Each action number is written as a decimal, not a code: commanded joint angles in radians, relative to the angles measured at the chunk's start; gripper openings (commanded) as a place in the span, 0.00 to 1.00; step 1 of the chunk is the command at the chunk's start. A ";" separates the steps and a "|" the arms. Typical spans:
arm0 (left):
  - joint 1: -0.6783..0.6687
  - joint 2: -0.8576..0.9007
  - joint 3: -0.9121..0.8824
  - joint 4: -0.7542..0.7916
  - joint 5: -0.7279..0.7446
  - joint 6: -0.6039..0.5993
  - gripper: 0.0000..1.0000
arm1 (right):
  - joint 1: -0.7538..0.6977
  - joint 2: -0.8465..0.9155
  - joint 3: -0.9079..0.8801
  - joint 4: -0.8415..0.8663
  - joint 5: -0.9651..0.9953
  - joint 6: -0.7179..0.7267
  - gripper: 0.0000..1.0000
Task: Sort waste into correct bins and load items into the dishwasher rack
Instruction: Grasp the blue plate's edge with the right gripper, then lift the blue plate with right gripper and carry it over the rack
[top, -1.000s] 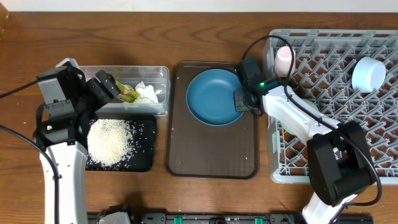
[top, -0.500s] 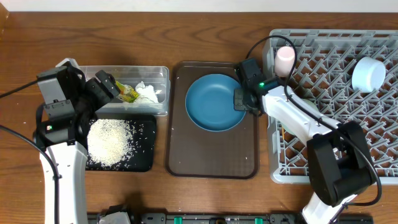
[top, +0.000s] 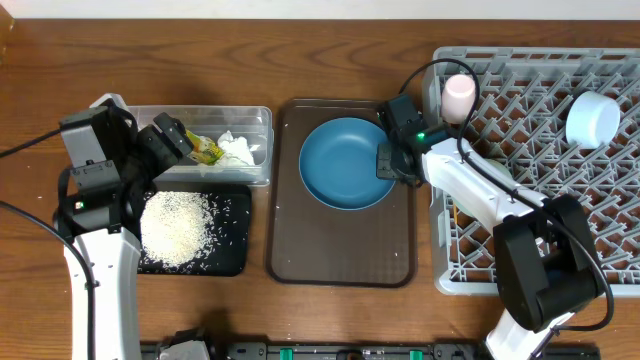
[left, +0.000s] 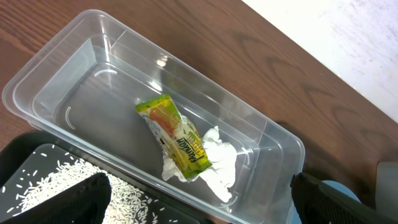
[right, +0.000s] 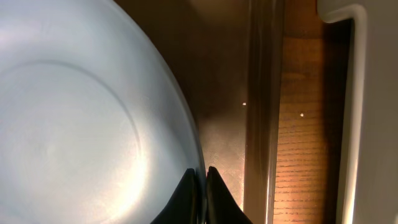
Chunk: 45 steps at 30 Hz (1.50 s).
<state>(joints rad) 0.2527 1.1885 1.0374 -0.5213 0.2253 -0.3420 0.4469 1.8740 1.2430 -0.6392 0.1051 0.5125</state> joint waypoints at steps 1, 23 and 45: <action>0.004 0.003 -0.003 -0.002 -0.010 0.008 0.95 | 0.005 0.004 0.003 -0.008 0.010 0.015 0.02; 0.004 0.003 -0.003 -0.002 -0.010 0.009 0.95 | 0.005 0.004 0.003 -0.033 -0.005 0.014 0.01; 0.004 0.003 -0.003 -0.002 -0.010 0.009 0.95 | -0.285 -0.609 0.229 -0.358 0.546 -0.307 0.01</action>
<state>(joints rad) 0.2527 1.1885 1.0374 -0.5209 0.2253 -0.3420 0.2314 1.3128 1.4647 -0.9764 0.4782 0.2836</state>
